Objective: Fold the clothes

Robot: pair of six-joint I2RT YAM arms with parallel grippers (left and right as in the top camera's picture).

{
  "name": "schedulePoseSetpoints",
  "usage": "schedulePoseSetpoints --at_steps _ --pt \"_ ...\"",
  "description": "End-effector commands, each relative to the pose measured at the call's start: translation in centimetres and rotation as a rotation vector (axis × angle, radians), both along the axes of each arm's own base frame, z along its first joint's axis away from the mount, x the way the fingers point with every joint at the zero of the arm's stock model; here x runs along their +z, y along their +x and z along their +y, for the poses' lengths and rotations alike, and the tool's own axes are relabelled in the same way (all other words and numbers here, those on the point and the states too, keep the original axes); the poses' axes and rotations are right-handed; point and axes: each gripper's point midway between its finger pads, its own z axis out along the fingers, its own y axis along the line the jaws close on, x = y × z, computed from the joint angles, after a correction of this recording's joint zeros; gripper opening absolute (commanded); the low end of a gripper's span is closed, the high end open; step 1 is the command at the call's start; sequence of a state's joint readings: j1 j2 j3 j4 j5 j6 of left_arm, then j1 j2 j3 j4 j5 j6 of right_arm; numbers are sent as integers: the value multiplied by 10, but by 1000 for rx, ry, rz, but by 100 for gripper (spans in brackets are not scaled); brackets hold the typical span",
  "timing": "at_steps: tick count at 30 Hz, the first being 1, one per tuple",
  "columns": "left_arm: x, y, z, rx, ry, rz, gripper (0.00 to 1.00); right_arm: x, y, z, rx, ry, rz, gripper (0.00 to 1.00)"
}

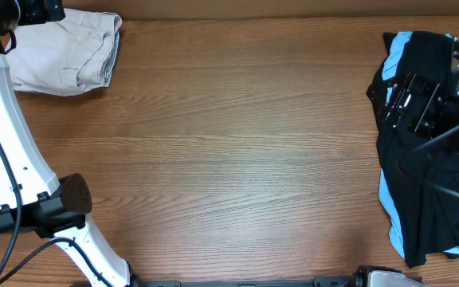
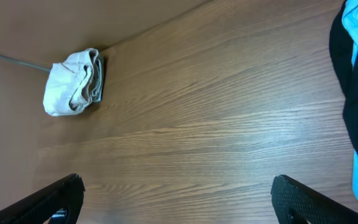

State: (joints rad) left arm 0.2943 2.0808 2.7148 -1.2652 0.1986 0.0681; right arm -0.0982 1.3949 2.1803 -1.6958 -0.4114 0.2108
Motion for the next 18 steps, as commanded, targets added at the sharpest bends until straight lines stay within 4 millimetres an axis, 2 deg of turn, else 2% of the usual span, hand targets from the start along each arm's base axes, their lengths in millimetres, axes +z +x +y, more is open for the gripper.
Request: schedulePoseSetpoints --at_steps 1,5,8,10,15,18 --pt "3 0 -5 -4 -15 -9 100 3 2 0 45 -43 -36 100" --pt "3 0 -5 -4 -16 -10 100 12 25 -3 94 -117 -152 100" --pt "3 0 -5 -4 -15 -9 100 21 37 8 140 -147 -262 100" --pt "3 0 -5 -4 -15 -9 100 19 40 18 160 -173 -323 100" --pt "3 0 -5 -4 -16 -9 100 -11 46 39 194 -201 -485 100" --pt "3 0 -5 -4 -15 -9 100 -50 41 43 196 -195 -602 100"
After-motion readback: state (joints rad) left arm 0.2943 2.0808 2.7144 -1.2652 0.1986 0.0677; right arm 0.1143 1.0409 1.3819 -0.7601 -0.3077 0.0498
